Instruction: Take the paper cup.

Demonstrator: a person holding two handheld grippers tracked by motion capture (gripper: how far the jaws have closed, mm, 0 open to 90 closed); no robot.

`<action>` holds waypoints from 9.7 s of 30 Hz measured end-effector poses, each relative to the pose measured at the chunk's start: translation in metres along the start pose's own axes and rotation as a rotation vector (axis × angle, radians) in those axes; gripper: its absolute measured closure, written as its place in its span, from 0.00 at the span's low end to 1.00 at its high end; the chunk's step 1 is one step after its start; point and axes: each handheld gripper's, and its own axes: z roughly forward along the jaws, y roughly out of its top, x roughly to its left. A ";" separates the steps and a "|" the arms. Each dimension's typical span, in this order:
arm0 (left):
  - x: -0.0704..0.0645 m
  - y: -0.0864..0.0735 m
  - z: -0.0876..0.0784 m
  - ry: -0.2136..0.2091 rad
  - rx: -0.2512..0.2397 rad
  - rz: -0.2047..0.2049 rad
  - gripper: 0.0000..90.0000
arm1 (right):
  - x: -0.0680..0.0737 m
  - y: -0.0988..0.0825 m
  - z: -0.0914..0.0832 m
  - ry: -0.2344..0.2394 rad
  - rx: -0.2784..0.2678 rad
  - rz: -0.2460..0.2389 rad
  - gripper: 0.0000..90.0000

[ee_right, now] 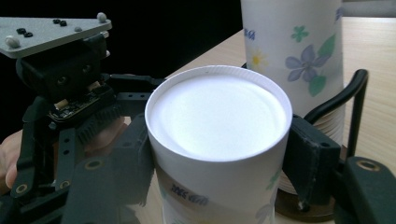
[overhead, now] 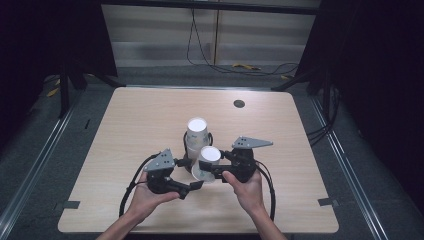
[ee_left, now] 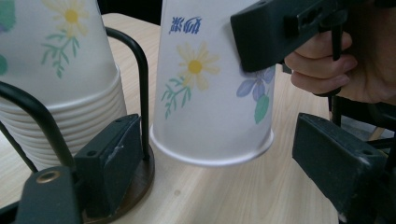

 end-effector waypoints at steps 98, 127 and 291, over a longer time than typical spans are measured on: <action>0.025 0.013 -0.025 -0.055 0.233 0.042 0.30 | 0.002 0.000 -0.011 -0.006 0.122 -0.066 0.26; 0.033 0.010 -0.011 -0.005 0.486 0.121 0.31 | 0.001 -0.004 0.008 0.009 0.438 -0.163 0.24; 0.028 0.017 -0.035 0.029 0.220 0.077 0.18 | -0.012 -0.008 0.019 0.104 0.628 -0.056 0.40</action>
